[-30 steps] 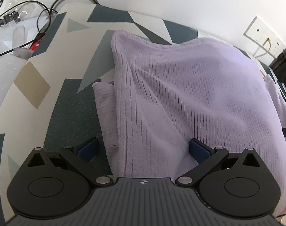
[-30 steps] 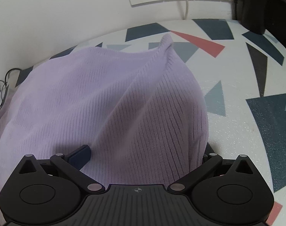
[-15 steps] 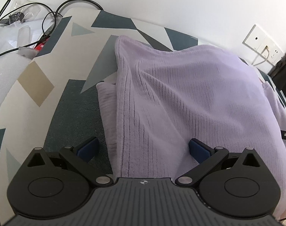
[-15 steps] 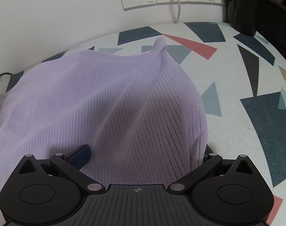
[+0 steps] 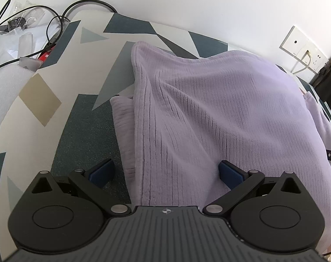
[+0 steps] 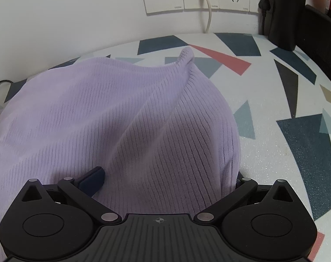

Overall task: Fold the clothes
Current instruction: 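Move both open grippers to the folded cardigan ends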

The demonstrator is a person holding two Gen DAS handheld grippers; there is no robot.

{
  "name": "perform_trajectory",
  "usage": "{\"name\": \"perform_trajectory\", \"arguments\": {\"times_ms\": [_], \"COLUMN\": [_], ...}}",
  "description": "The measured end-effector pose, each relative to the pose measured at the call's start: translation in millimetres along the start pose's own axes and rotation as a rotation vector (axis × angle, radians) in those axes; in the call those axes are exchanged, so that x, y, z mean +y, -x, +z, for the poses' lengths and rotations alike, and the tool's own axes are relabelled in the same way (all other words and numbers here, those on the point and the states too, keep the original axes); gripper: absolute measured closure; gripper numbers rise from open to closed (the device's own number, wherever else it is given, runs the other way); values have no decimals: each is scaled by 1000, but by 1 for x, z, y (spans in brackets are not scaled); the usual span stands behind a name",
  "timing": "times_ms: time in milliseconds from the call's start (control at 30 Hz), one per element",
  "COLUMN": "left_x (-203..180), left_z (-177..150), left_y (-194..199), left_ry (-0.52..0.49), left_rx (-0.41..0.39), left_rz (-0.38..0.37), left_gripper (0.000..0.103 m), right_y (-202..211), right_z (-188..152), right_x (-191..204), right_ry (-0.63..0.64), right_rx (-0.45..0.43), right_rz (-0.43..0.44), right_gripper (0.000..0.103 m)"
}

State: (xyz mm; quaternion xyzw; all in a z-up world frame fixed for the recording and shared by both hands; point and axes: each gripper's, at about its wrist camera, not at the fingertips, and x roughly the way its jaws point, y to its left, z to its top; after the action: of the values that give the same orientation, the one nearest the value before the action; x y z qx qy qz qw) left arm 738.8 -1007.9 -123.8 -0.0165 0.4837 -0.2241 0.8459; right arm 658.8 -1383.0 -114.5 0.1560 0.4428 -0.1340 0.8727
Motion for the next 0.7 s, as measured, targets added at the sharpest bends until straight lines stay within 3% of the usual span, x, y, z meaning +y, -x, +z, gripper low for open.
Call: {"name": "perform_trajectory", "arguments": {"times_ms": [367, 700], "left_x": [-2, 6], "left_z": [-1, 9], "left_y": [0, 0], "left_ry": [1, -8], "left_rx": [-11, 55], "left_rz": [10, -46], "left_gripper": [0, 1], "right_y": [4, 9], "right_z": [-5, -12], "right_x": [2, -11], "right_ry": [13, -41], "right_rx": [-33, -93], "right_rz": [6, 70], "right_gripper": [1, 1]}}
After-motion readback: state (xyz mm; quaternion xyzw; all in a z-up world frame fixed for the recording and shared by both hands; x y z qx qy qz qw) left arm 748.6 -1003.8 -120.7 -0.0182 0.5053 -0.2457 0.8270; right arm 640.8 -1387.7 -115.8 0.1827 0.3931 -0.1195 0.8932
